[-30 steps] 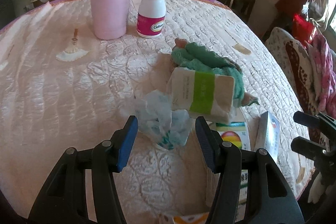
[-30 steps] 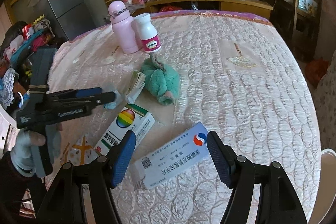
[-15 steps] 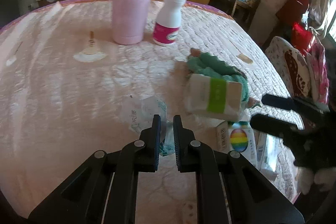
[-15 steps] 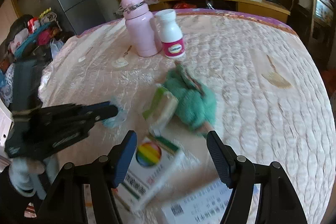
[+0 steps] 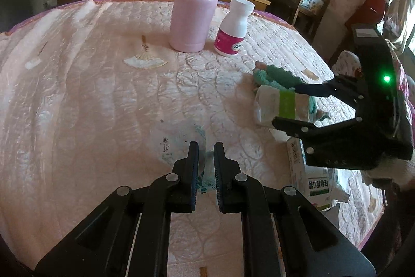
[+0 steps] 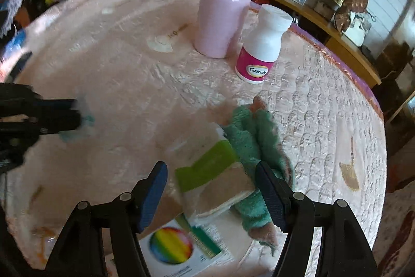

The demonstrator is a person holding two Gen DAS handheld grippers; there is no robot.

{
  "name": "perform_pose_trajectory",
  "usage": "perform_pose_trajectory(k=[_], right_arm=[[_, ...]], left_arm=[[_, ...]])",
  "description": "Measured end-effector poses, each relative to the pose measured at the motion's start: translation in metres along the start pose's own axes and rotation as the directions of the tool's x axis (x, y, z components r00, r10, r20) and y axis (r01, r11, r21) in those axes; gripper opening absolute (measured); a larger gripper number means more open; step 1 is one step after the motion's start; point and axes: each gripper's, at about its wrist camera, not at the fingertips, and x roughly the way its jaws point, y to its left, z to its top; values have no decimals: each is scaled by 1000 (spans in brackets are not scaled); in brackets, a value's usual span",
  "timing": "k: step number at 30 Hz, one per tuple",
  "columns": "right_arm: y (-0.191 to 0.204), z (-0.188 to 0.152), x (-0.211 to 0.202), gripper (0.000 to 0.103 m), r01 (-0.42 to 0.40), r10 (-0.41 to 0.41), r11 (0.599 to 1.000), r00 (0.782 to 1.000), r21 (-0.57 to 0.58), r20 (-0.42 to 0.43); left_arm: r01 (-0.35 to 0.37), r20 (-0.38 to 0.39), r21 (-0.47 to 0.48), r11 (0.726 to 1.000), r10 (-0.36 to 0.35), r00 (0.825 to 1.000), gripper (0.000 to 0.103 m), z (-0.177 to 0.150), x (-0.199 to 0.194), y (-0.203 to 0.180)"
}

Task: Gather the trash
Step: 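Grasp the clear plastic wrapper with the left tool while the right tool reaches for the white-green packet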

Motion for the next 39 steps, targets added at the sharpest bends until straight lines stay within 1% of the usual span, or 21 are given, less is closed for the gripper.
perform_pose_trajectory(k=[4, 5, 7, 8, 10, 11, 12, 14, 15, 16, 17, 20, 23, 25, 28, 30, 31, 32, 34, 36, 39], right_arm=[[7, 0, 6, 68, 26, -26, 999, 1000, -45, 2], [12, -1, 7, 68, 38, -39, 996, 999, -77, -3], [15, -1, 5, 69, 26, -28, 992, 999, -123, -16], [16, -1, 5, 72, 11, -14, 991, 1000, -136, -21], [13, -1, 5, 73, 11, -15, 990, 999, -137, -29], [9, 0, 7, 71, 22, -26, 992, 999, -122, -33], [5, 1, 8, 68, 34, -38, 994, 999, -107, -31], [2, 3, 9, 50, 69, -71, 993, 997, -94, -23], [1, 3, 8, 45, 81, -82, 993, 996, -85, -18], [-4, 3, 5, 35, 75, -76, 996, 997, -57, -14], [-8, 2, 1, 29, 56, -56, 998, 998, -30, -11], [-25, -1, -11, 15, -1, 0, 998, 1000, 59, 15], [-39, -8, -23, 14, -52, 46, 989, 998, 138, 45], [-45, -13, -30, 14, -108, 100, 978, 994, 181, 53], [-46, -13, -35, 15, -180, 167, 962, 983, 207, 79], [-37, -10, -37, 28, -177, 166, 965, 983, 193, 73], [-33, -8, -36, 41, -170, 159, 969, 984, 177, 74], [-27, -5, -32, 46, -159, 149, 974, 986, 159, 67], [-19, 0, -17, 46, -138, 136, 981, 990, 139, 26], [-14, 1, -4, 46, -154, 157, 978, 987, 140, -12], [-2, -2, -1, 46, -161, 165, 981, 986, 106, -28]], left_arm=[[4, -2, -10, 1000, -4, 1000, 9, -2, 0, -1], [6, -2, -10, 1000, -6, 1000, 9, -2, -1, -2], [7, 2, -3, 1000, -7, 1000, 9, -2, -4, -4], [6, 2, 1, 1000, -6, 1000, 9, -3, -4, -4], [3, 1, 3, 1000, -3, 1000, 9, -3, -4, -5], [3, 0, 1, 1000, -3, 1000, 9, -3, -4, -5], [2, -1, -3, 1000, -2, 1000, 9, -3, -4, -4], [1, -2, -6, 1000, -1, 1000, 9, -4, -3, -4], [-1, -1, -6, 1000, 1, 1000, 9, -4, -4, -4], [-2, 0, -5, 1000, 2, 1000, 9, -5, -5, -5], [-3, 2, -5, 1000, 3, 1000, 9, -5, -6, -5], [-4, 11, -6, 1000, 4, 1000, 9, -3, -10, -7], [-3, 21, -3, 1000, 3, 1000, 9, -2, -14, -12], [-3, 26, 1, 1000, 3, 1000, 9, -3, -17, -15], [-3, 28, 6, 1000, 2, 1000, 9, -4, -18, -18], [-4, 27, 7, 1000, 4, 1000, 9, -5, -19, -17], [-5, 27, 6, 1000, 5, 1000, 9, -5, -19, -16], [-7, 26, 6, 1000, 7, 1000, 9, -6, -20, -14], [-11, 26, 1, 1000, 11, 1000, 9, -7, -21, -10], [-15, 25, -7, 1000, 15, 1000, 9, -8, -22, -7], [-20, 25, -17, 1000, 20, 999, 9, -11, -23, 0]])
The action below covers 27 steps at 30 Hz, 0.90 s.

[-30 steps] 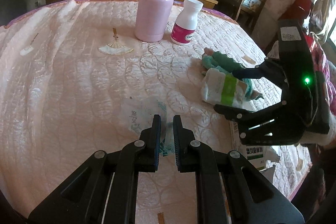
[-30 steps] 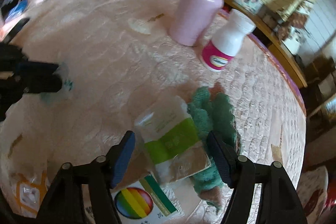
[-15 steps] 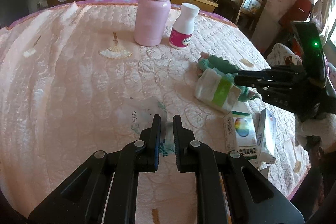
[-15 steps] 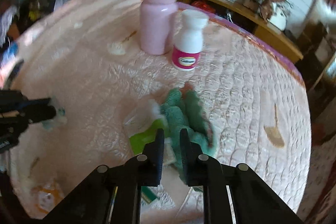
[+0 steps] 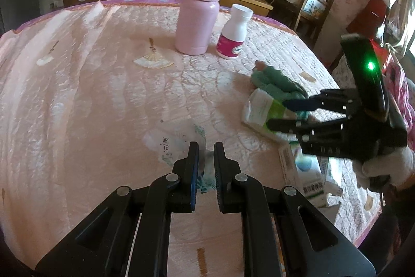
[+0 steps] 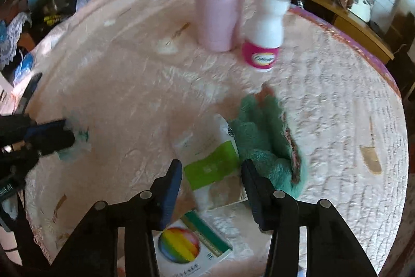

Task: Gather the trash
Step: 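Grasp the clear plastic wrapper with the left tool while the right tool reaches for the white-green packet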

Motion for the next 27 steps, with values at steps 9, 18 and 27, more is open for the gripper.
perform_pose_trajectory(k=[9, 18, 27], right_arm=[[8, 0, 24, 56, 0, 0, 1000, 1000, 6, -30], [15, -6, 25, 57, 7, -7, 1000, 1000, -1, -18], [-7, -20, -22, 17, -114, 99, 984, 988, 139, 116]], left_arm=[[1, -6, -20, 1000, -1, 1000, 9, -4, 3, 2], [-1, 1, -15, 1000, 1, 1000, 9, -4, 0, -5], [0, 16, -13, 1000, 0, 1000, 9, -3, -8, -13]])
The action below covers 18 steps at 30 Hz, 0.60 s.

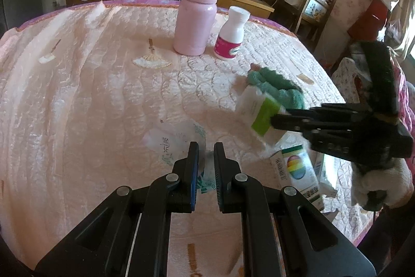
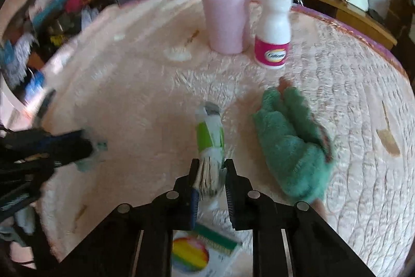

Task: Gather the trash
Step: 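Grasp the clear plastic wrapper with the left tool while the right tool reaches for the white-green packet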

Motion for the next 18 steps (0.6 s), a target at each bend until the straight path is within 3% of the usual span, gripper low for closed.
perform_pose_trajectory(k=[7, 9, 10, 11, 12, 18], right_arm=[[-13, -16, -30, 17, -8, 7, 999, 999, 50, 32], [-14, -17, -31, 18, 20, -23, 998, 999, 54, 49], [-16, -16, -30, 28, 34, -36, 998, 998, 61, 47], [-17, -14, -29, 47, 37, -40, 997, 998, 71, 41], [-17, -13, -29, 53, 22, -26, 997, 999, 77, 47], [-1, -3, 5, 54, 48, -48, 999, 998, 10, -27]], left_arm=[[21, 13, 20, 1000, -21, 1000, 9, 4, -7, -27], [19, 18, 31, 999, -19, 1000, 9, 3, -11, -33], [16, 19, 35, 999, -17, 1000, 9, 2, -13, -34], [15, 19, 37, 999, -15, 1000, 9, 1, -14, -35], [11, 17, 38, 999, -12, 1000, 9, 0, -15, -35], [0, 7, 14, 1000, 0, 1000, 9, -3, -13, -23]])
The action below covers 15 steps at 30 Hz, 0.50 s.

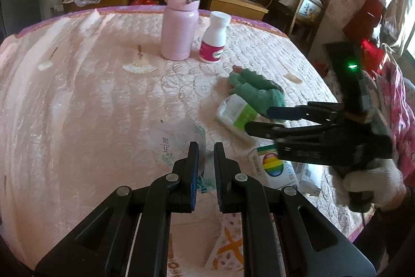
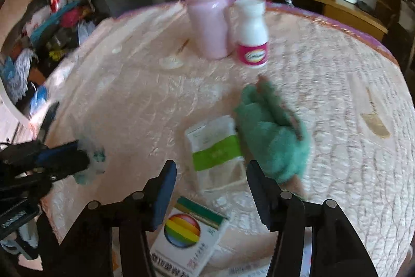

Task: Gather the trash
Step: 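Grasp the clear plastic wrapper with the left tool while the right tool reaches for the white-green packet, then lift the white-green packet with the right tool while the left tool holds the plastic wrapper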

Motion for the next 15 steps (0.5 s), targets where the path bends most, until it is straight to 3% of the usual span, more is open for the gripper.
perform_pose_trajectory(k=[2, 6, 8, 13, 15], right_arm=[[1, 7, 15, 59, 51, -52, 998, 998, -30, -19], [5, 12, 42, 63, 48, -54, 996, 995, -73, -85], [16, 11, 46, 64, 97, -106, 986, 993, -139, -57], [8, 9, 32, 35, 96, -98, 992, 995, -85, -17], [3, 6, 17, 33, 75, -75, 995, 997, -67, 4]], left_arm=[[-4, -1, -6, 1000, 4, 1000, 9, -2, 0, 5], [-6, -11, -14, 1000, 6, 1000, 9, -3, 6, 11], [-5, -16, -20, 1000, 4, 1000, 9, -4, 10, 12], [10, -16, -16, 1000, -10, 1000, 9, -4, 11, 7], [17, -10, -10, 1000, -17, 1000, 9, -3, 9, 3]])
